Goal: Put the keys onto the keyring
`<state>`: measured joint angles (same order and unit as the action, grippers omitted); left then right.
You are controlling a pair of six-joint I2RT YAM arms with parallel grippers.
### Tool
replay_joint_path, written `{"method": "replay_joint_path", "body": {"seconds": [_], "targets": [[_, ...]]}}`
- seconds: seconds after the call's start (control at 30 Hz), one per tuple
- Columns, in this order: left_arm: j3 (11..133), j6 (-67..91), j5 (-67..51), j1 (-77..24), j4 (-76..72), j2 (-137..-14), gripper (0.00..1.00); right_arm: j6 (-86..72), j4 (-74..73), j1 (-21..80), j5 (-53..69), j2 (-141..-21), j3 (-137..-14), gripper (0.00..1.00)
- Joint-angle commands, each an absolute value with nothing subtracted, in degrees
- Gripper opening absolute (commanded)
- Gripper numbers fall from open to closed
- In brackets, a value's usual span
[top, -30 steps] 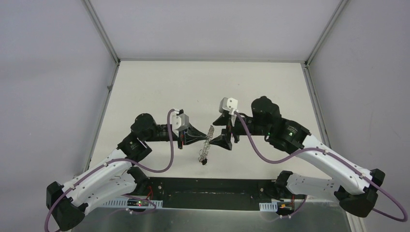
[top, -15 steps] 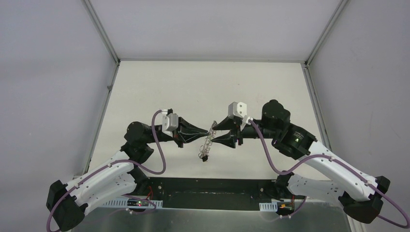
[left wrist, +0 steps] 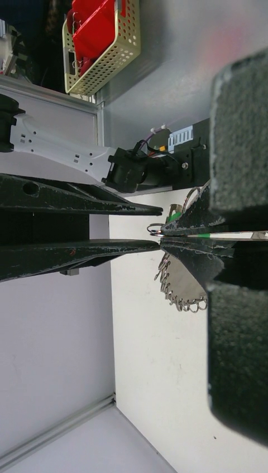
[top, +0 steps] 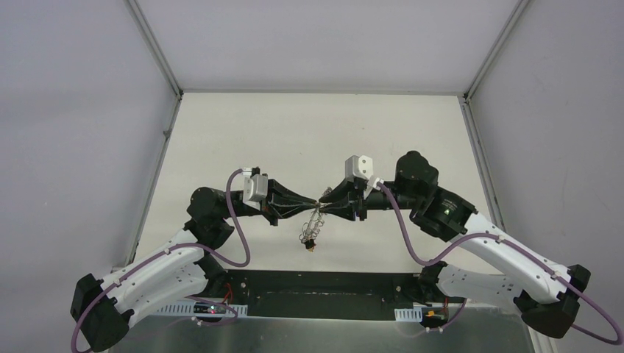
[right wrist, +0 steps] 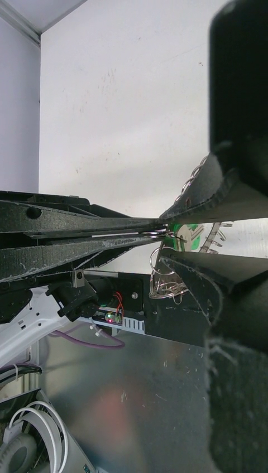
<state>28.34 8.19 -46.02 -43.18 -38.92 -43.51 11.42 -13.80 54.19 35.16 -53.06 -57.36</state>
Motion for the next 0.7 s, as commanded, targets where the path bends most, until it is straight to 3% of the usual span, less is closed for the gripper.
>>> {"method": "replay_joint_path", "body": {"seconds": [0.0,0.2,0.33,0.57,0.67], "targets": [[29.09,9.08,-46.8,-43.68,-44.3,-43.33,0.0,10.97,-10.6,53.97,36.92,-53.73,-56.97,0.26],[29.44,9.39,-47.27,-43.68,-44.36,-43.71,0.0,10.99,-10.43,53.97,36.71,-54.57,-56.78,0.19],[29.52,9.66,-47.54,-43.68,-44.34,-43.68,0.0,11.14,-10.07,53.96,36.38,-54.67,-56.36,0.0],[29.89,8.56,-47.68,-43.68,-41.36,-42.72,0.0,11.95,-10.92,53.99,34.97,-53.98,-55.72,0.0],[31.45,5.72,-47.57,-43.66,-32.99,-41.43,0.15,12.22,-12.22,53.99,34.09,-53.63,-56.08,0.0]]}}
